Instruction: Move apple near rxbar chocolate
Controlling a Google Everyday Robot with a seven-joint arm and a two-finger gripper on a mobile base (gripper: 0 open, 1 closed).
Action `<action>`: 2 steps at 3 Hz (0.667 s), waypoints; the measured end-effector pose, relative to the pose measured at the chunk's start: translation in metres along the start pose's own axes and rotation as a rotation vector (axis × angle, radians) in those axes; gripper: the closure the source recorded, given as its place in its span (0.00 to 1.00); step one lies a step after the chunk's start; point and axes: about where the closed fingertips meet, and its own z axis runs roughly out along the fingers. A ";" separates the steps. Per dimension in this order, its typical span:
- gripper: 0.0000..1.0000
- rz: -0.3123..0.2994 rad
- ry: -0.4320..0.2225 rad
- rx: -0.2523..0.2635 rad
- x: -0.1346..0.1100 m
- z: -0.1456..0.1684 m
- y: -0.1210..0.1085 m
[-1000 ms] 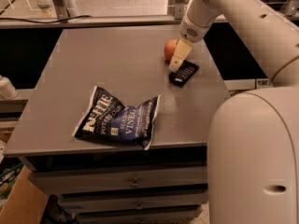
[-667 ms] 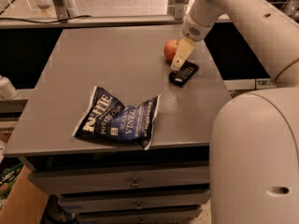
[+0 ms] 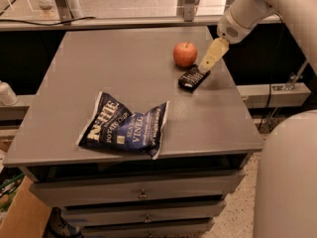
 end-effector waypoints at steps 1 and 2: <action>0.00 0.034 -0.079 0.022 0.032 -0.025 -0.001; 0.00 0.034 -0.079 0.022 0.032 -0.024 -0.001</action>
Offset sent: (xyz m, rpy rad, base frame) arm -0.0149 -0.0240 0.0075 0.0612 -0.0388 -0.0124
